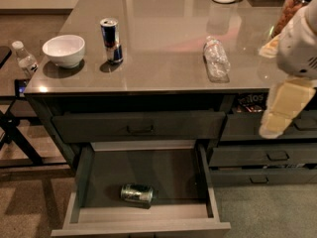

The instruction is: Pick green can from middle drawer and place on counter

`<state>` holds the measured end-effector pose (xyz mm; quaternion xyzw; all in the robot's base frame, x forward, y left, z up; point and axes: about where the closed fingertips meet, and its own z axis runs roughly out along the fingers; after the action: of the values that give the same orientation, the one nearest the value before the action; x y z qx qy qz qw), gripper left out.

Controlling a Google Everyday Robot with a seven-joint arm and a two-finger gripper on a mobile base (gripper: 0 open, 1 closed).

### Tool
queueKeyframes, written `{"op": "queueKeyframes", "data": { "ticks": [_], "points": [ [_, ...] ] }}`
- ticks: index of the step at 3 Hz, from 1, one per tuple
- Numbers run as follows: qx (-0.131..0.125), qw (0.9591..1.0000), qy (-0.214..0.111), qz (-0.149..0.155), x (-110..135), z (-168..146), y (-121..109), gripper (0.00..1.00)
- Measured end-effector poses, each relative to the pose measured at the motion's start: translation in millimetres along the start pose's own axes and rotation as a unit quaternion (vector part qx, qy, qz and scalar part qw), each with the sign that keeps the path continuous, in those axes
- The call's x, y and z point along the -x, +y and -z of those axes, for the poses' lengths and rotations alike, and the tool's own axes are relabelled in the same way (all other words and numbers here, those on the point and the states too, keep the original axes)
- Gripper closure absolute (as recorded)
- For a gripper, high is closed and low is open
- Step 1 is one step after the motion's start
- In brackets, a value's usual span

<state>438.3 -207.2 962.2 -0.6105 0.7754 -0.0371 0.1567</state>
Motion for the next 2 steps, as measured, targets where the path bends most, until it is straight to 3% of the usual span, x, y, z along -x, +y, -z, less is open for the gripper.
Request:
{"op": "queueKeyframes", "data": {
  "ticks": [2],
  "points": [
    [0.069,0.9971,-0.03,-0.008,39.7,-110.8,44.9,0.0]
  ]
}}
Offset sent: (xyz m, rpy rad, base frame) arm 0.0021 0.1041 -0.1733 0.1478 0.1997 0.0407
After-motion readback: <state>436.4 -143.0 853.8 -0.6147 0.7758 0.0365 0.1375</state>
